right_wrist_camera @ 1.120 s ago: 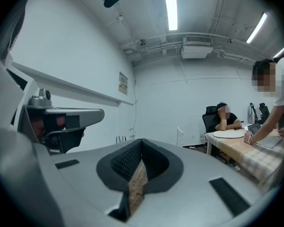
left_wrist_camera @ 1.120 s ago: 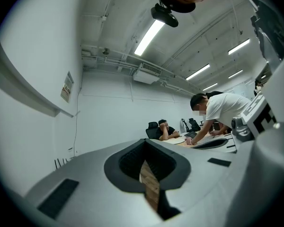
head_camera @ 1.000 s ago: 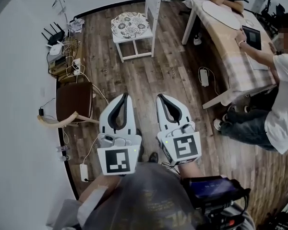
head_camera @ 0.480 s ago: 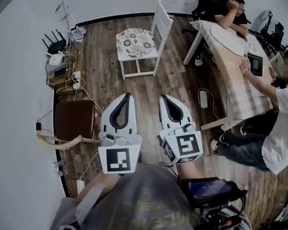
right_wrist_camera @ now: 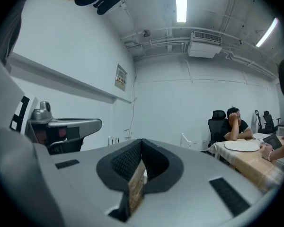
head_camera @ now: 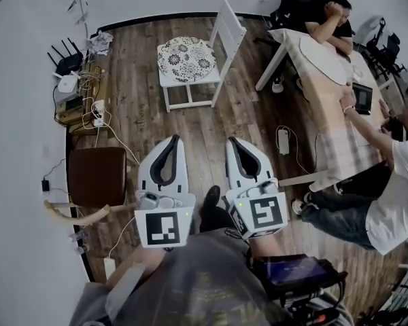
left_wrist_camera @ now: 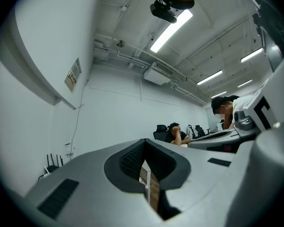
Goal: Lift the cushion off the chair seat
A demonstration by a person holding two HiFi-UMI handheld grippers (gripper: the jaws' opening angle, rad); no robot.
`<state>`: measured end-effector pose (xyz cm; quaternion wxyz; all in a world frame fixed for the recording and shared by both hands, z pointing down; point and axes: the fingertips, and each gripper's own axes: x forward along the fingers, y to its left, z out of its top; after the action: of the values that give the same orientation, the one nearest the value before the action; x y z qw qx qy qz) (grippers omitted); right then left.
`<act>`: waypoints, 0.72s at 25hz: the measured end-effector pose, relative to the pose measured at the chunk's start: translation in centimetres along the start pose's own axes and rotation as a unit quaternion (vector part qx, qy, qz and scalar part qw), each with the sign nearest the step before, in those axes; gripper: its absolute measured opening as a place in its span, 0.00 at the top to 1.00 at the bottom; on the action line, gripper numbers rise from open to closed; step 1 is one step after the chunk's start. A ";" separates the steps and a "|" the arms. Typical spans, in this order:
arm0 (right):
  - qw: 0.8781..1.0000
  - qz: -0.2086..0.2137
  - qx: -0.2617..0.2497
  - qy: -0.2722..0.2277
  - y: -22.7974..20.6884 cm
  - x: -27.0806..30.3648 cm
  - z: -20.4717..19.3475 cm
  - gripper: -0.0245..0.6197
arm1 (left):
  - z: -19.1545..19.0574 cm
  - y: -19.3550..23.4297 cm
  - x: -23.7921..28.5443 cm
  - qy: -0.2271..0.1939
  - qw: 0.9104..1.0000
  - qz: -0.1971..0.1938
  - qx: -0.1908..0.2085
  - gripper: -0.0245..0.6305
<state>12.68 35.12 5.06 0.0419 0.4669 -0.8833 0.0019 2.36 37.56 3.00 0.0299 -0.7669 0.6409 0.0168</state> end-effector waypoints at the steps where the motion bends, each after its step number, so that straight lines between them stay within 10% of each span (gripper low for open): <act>1: 1.000 0.000 0.002 0.001 -0.4 0.6 -0.1 0.95 | -0.2 0.2 0.7 0.003 1.000 0.001 0.002 0.95; 18: 0.999 0.018 0.035 -0.008 -11.3 13.1 -0.1 0.95 | -0.3 1.0 16.3 0.033 0.998 0.026 0.047 0.95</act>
<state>14.65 17.97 5.74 0.0186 0.4519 -0.8913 0.0303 4.25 21.40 2.21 0.0438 -0.7480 0.6612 -0.0381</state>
